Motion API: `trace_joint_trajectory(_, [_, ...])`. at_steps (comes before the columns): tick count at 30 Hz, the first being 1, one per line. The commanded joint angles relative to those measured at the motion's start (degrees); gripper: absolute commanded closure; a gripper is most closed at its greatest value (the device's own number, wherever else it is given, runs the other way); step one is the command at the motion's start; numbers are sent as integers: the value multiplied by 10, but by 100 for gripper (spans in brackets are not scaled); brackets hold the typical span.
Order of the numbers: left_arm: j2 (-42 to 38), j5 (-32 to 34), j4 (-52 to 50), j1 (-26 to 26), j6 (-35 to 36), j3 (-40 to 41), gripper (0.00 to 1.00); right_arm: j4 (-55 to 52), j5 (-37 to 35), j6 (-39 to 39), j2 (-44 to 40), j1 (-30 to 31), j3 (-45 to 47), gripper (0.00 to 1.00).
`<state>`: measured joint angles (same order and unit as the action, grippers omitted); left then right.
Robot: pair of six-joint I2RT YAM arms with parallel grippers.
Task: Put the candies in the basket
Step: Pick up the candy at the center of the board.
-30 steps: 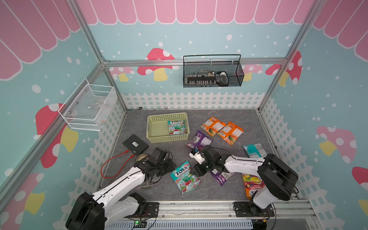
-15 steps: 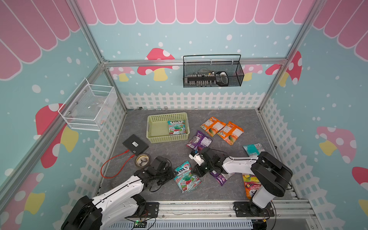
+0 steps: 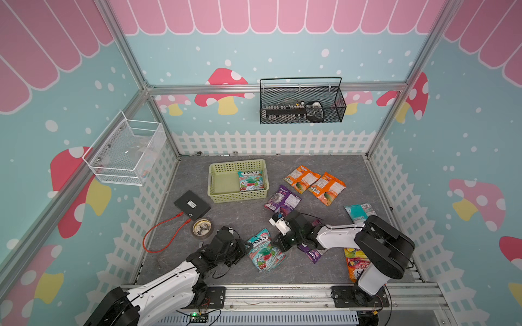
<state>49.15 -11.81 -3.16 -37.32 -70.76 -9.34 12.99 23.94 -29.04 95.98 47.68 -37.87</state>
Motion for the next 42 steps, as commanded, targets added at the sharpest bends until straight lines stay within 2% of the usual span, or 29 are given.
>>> trace_joint_trajectory(1, [1, 8, 66, -3, -13, 0, 57, -16, -26, -8, 16, 0, 21, 89])
trace_joint_trajectory(4, [28, -2, 86, -3, -6, -8, 59, -10, -24, -10, 11, -1, 27, 89])
trace_joint_trajectory(8, [59, -9, 104, -4, 3, -23, 65, -1, -24, -13, 9, 0, 34, 88])
trace_joint_trajectory(12, [68, 4, 100, -4, 18, -43, 78, 14, -30, -19, 10, -1, 40, 87])
trace_joint_trajectory(17, [76, 11, 93, -3, 49, -68, 100, 31, -35, -11, 8, -1, 40, 79])
trace_joint_trajectory(19, [88, 12, 69, -1, 68, -89, 100, 37, -49, -7, -10, -1, 42, 71])
trace_joint_trajectory(23, [110, 8, 25, 4, 110, -139, 100, 37, -112, 8, -82, -2, 40, 48])
trace_joint_trajectory(31, [148, -33, -88, 53, 222, -301, 100, -14, -277, 95, -206, -6, -19, 17])
trace_joint_trajectory(35, [181, -42, -156, 80, 279, -418, 100, -25, -342, 120, -224, -10, -45, 7])
trace_joint_trajectory(41, [250, -54, -239, 131, 359, -575, 100, 24, -380, 109, -241, -20, 17, 1])
trace_joint_trajectory(42, [263, -63, -254, 155, 373, -597, 100, 25, -382, 107, -245, -21, 24, 2])
